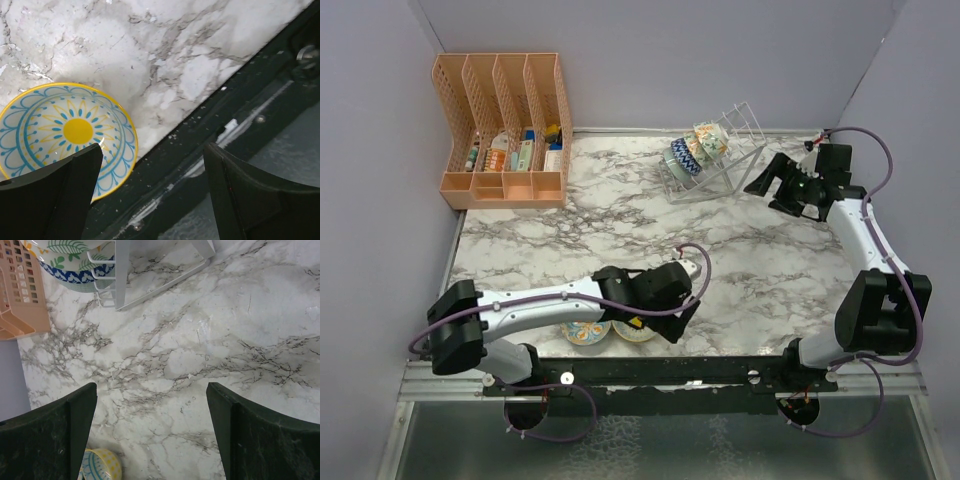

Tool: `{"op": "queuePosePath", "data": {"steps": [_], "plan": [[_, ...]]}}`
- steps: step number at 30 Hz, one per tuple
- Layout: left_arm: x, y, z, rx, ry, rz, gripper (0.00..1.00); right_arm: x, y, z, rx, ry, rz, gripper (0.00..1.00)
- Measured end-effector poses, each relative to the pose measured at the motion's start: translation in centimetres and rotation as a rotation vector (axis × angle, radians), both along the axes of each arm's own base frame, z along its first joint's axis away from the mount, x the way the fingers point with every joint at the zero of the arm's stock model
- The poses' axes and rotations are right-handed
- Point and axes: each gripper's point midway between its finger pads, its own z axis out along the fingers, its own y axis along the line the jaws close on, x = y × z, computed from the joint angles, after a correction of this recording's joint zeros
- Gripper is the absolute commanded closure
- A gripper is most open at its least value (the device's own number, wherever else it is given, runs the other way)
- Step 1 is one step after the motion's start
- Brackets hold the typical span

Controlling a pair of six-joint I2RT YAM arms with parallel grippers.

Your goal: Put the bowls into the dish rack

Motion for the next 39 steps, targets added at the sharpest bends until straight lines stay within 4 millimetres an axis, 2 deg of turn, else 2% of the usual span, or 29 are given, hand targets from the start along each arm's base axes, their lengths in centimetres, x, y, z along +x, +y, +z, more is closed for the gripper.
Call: {"op": "queuePosePath", "data": {"steps": [4,8,15,19,23,25,26,34,36,39], "plan": [[0.2,-0.2,-3.6,0.104,-0.032,-0.001,0.26,-0.3,0.1,-0.2,0.003,0.004,0.002,0.10],[0.7,-0.3,-5.7,0.163,-0.067,0.005,0.34,-0.6,0.3,-0.5,0.011,0.013,0.011,0.10],[1.3,1.0,-7.9,0.239,-0.118,0.040,0.49,-0.7,0.5,-0.6,0.020,0.015,0.019,0.10],[1.3,2.1,-9.1,0.284,-0.121,0.052,0.64,-0.6,0.5,-0.5,0.022,0.011,0.021,0.10],[1.4,2.3,-9.7,0.300,-0.125,0.055,0.79,-0.7,0.5,-0.7,0.022,0.013,0.021,0.10],[1.7,2.2,-9.7,0.300,-0.140,0.057,0.88,-0.7,0.5,-0.8,0.022,0.015,0.021,0.10],[1.9,2.1,-9.4,0.300,-0.159,0.053,0.99,-0.7,0.5,-0.8,0.022,0.015,0.021,0.10],[2.8,2.4,-7.8,0.317,-0.220,0.033,1.00,-0.8,0.4,-0.2,0.016,0.001,0.018,0.10],[3.2,1.8,-6.9,0.298,-0.211,0.036,1.00,-0.9,0.4,-0.2,0.015,0.001,0.016,0.10],[4.8,-0.3,-3.9,0.217,-0.207,0.055,1.00,-0.9,0.4,-0.2,0.013,0.001,0.014,0.10]]}}
